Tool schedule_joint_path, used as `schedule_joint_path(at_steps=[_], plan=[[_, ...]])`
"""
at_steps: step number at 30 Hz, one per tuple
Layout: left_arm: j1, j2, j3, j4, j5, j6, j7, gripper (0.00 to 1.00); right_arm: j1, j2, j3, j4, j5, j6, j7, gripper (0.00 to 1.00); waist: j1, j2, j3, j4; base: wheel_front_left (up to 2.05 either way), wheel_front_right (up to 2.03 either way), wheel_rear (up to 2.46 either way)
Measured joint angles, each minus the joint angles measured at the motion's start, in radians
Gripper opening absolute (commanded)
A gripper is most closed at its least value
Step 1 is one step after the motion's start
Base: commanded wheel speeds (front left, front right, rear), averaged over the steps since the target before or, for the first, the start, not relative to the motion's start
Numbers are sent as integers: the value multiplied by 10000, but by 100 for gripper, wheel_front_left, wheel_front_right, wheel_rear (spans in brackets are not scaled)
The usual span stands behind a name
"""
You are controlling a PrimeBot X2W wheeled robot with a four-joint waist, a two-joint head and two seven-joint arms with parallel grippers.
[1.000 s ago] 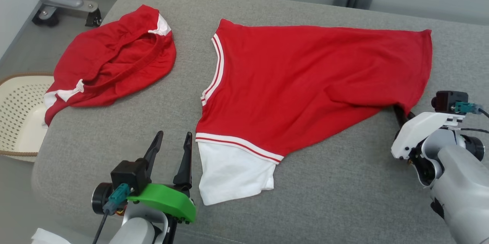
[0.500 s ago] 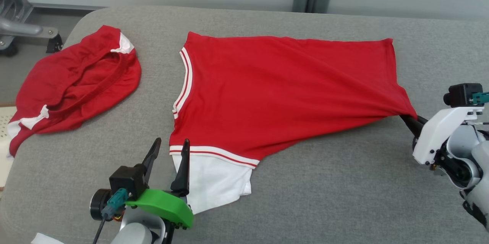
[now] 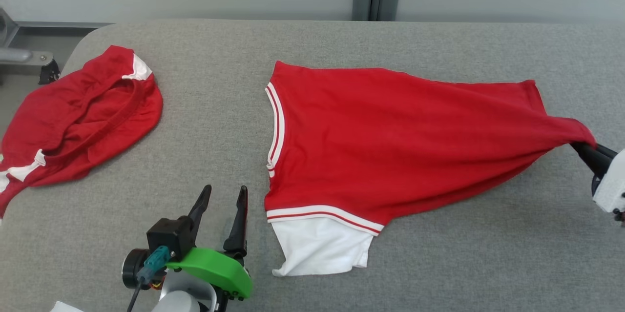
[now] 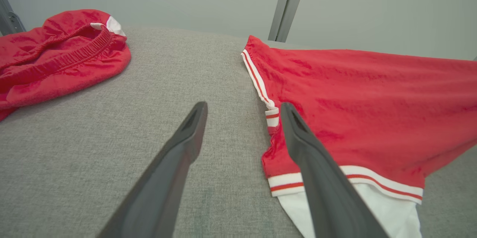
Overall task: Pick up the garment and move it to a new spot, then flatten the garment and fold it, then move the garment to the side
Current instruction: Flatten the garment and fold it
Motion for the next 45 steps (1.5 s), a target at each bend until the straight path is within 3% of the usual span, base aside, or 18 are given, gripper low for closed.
schedule_joint_path(at_steps=[7,11,16,17,18,24,31,36,45], plan=[[-68,-81,-81,242,-6,-136,0,100,-734,1977,267,-222,-1262,-2,79,0,0,0,-6,411,0,0,0],[-150,-123,-109,370,-8,-190,0,100,-1617,3152,1223,744,-1944,-2,-148,0,0,-1,11,678,0,0,0],[-223,-245,-130,575,-23,-265,0,100,-2304,4337,2466,2293,-2008,-2,-842,0,0,0,53,981,0,0,0],[-224,-247,-125,612,-23,-268,0,100,-2409,4468,2623,2652,-2013,-2,-1078,32,0,-1,64,1024,0,0,0],[-229,-251,-121,637,-23,-274,-2,100,-2475,4541,2748,2913,-2027,-2,-1290,100,0,-1,72,1055,0,0,0],[-246,-291,21,686,-19,-326,0,100,-2789,4677,3415,3432,-1618,-2,-2784,100,0,-1,70,1003,0,0,0],[-204,-364,144,679,2,-336,-2,100,-2617,3591,3446,2537,-740,0,-3800,100,0,0,34,563,0,0,0],[-212,-579,144,708,81,-430,0,100,-2143,2740,2895,2738,-650,-4,-4282,100,0,0,13,250,0,0,0],[-242,-734,339,878,174,-596,0,100,-2279,3041,3340,2920,-702,-2,-4149,100,0,0,170,410,0,0,0]])
